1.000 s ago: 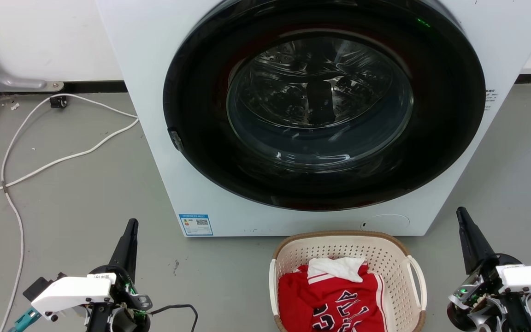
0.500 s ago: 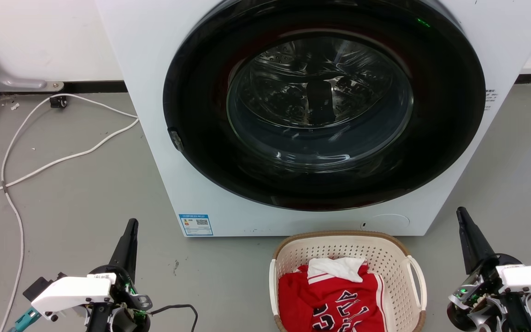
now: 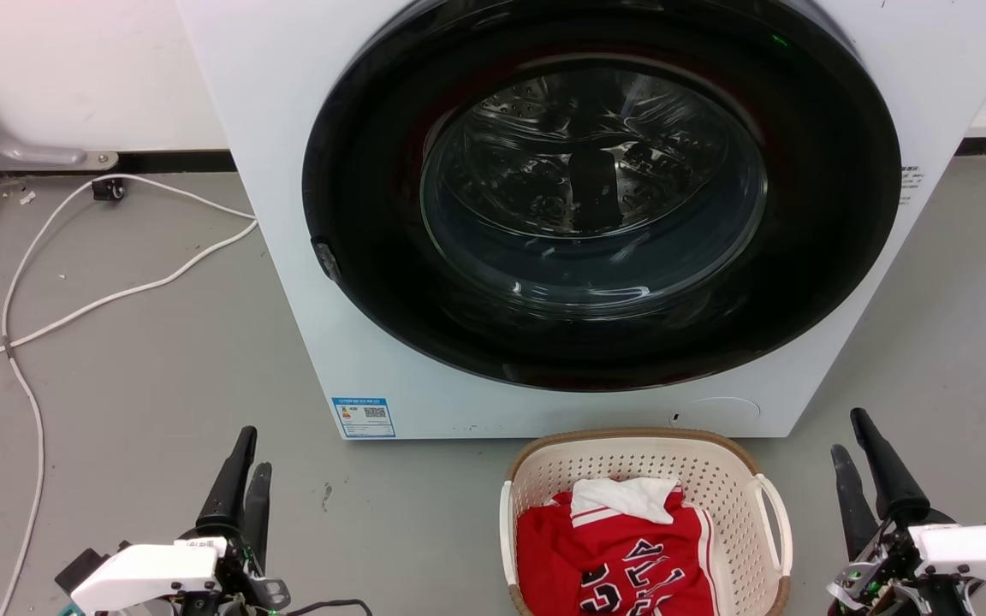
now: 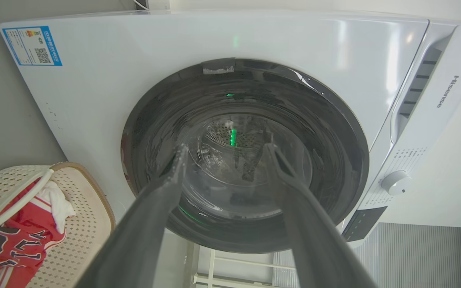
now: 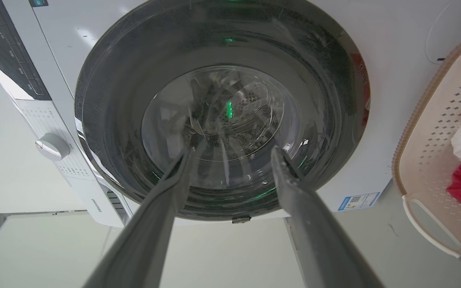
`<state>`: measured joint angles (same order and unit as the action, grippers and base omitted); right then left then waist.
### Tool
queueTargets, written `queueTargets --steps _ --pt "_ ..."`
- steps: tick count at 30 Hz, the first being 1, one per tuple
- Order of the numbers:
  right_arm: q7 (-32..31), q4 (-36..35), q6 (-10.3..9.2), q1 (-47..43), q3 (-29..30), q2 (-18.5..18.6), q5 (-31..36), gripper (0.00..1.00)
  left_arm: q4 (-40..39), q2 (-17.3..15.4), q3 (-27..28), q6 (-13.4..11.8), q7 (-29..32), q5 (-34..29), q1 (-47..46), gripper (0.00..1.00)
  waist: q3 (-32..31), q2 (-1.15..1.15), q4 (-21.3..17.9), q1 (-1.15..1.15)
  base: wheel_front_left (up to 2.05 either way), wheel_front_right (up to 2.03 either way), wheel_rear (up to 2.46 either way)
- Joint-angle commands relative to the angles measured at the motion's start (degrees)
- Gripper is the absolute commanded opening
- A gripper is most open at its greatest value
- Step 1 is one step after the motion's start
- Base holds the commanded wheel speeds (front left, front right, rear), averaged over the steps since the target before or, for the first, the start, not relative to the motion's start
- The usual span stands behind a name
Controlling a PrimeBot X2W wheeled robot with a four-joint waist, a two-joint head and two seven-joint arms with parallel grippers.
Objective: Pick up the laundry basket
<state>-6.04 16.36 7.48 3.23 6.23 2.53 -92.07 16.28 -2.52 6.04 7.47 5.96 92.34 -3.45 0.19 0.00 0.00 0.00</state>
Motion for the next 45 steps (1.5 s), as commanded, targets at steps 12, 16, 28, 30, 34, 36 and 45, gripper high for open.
queueTargets --steps 12,16,28,30,34,36,45 --pt "3.69 -5.14 0.01 -0.01 -0.58 0.13 14.64 1.0 -4.56 -0.22 -0.5 -1.22 -3.65 -11.6 -0.62 1.0 0.09 0.0 0.04 0.0 0.0 0.0 0.0" --pt "4.72 -6.66 0.01 -0.42 -0.86 0.15 19.9 1.0 -6.27 -0.23 -1.21 -2.52 -4.68 -16.89 -0.35 1.0 0.11 0.0 0.05 0.0 0.0 0.0 0.0" --pt "7.54 -10.11 0.01 -1.35 -2.61 0.21 37.96 1.0 -9.09 -0.27 -3.94 -5.98 -7.48 -31.66 0.17 1.0 0.14 0.0 0.03 0.0 0.0 0.0 0.0" --pt "7.97 -10.44 0.01 -1.48 -2.8 0.21 40.57 1.0 -9.23 -0.28 -4.21 -6.48 -7.93 -33.65 0.24 1.0 0.14 0.0 0.03 0.0 0.0 0.0 0.0" --pt "8.84 -11.02 0.01 -1.79 -2.99 0.23 45.1 1.0 -9.23 -0.29 -4.76 -7.21 -8.78 -37.54 0.33 1.0 0.12 0.0 0.04 0.0 0.0 0.0 0.0" --pt "9.25 -11.3 0.01 -1.96 -3.09 0.24 47.09 1.0 -9.2 -0.29 -5.04 -7.44 -9.17 -39.38 0.36 1.0 0.11 0.0 0.05 0.0 0.0 0.0 0.0" --pt "10.97 -12.58 0.01 -2.5 -3.8 0.28 55.16 1.0 -9.81 -0.32 -6.35 -8.1 -10.94 -46.34 0.38 1.0 0.02 0.0 0.11 0.0 0.0 0.0 0.0"
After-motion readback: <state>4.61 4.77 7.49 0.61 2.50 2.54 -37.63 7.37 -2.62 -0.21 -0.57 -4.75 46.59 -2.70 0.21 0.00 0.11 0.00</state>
